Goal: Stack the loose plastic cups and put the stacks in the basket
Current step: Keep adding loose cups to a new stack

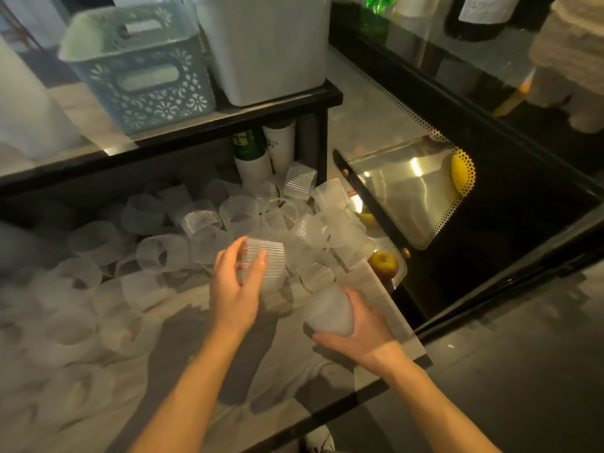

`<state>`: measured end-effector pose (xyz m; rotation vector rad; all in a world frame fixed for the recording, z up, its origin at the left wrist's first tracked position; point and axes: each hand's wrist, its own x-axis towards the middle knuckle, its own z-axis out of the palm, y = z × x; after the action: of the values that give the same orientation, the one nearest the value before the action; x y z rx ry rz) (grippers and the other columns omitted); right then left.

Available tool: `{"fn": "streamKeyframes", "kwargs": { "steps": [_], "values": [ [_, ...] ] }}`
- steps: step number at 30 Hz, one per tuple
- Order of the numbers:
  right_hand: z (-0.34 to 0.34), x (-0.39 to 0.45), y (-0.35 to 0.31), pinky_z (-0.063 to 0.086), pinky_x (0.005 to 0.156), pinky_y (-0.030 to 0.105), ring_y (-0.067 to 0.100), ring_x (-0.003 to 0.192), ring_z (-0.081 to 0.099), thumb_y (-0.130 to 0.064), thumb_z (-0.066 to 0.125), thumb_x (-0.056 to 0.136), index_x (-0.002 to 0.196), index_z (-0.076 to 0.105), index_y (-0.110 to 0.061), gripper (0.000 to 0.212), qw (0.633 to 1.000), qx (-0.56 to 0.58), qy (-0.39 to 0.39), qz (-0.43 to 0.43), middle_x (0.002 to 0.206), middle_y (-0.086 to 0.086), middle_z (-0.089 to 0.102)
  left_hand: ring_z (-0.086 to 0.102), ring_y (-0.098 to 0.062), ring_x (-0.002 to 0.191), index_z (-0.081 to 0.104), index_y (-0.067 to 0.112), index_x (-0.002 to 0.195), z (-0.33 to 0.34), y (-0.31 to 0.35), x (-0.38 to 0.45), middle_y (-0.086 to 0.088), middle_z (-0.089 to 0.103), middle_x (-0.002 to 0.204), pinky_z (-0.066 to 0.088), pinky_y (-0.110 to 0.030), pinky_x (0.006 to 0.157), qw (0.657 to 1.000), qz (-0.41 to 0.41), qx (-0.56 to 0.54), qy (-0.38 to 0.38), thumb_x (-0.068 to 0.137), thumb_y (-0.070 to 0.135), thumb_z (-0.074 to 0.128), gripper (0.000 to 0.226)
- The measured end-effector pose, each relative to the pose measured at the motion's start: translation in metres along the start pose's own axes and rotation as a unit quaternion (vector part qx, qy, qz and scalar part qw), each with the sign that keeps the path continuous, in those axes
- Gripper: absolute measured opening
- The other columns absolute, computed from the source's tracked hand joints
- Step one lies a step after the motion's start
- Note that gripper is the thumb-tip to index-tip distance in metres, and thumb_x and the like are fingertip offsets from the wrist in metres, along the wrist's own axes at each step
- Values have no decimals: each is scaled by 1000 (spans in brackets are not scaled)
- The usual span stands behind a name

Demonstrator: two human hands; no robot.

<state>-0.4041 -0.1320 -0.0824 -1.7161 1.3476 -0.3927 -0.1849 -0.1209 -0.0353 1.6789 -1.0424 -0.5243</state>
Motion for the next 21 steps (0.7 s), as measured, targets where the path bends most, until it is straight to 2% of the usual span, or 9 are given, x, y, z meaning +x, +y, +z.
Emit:
{"fn": "streamKeyframes", "kwargs": {
  "steps": [2,4,7,9,11,16,21],
  "values": [
    [7,1,-12,44,99,31,6,120,43,-60,83,64,133,25,-51,90,1000,-1,-11,-25,128,-21,39,57,-4,106,57,28,124,-12,5,-8,14,56,118,42,-9,81,999,-1,-31,-30,76,65,51,61],
    [12,2,-25,45,97,28,2,118,44,-59,84,63,130,24,-53,90,998,-9,-27,-53,128,-23,40,58,-10,106,57,28,124,-18,7,-17,4,59,119,43,-10,82,996,4,-44,-79,77,62,53,58],
    [14,2,-40,43,88,18,-5,112,47,-59,85,59,128,27,-55,90,994,-5,-47,-94,127,-26,42,58,-7,111,58,22,129,-21,8,-31,6,58,117,41,-14,91,989,41,-6,-142,81,55,56,58],
    [13,1,-45,42,84,15,-7,111,46,-61,84,58,129,29,-54,90,992,-14,-61,-112,126,-27,42,57,-7,113,58,19,131,-24,6,-35,8,57,116,39,-13,94,986,62,29,-154,84,52,56,58],
    [13,-2,-47,42,84,15,-8,110,46,-61,84,59,130,29,-53,90,990,-26,-67,-117,124,-28,41,56,-6,113,58,19,132,-30,4,-35,10,57,115,39,-14,95,985,62,44,-153,84,53,55,59],
    [10,-5,-51,42,100,28,1,119,42,-60,83,65,142,27,-42,97,987,-55,-91,-123,132,-22,38,55,-4,113,58,24,132,-33,8,-36,15,55,115,39,-13,94,980,61,63,-178,83,57,54,58],
    [5,-7,-55,45,97,26,-1,114,45,-59,82,67,137,26,-47,90,988,-25,-97,-114,120,-31,36,51,-2,117,53,27,135,-29,14,-34,18,50,119,39,-17,99,970,66,100,-212,84,67,47,64]
  ]
}}
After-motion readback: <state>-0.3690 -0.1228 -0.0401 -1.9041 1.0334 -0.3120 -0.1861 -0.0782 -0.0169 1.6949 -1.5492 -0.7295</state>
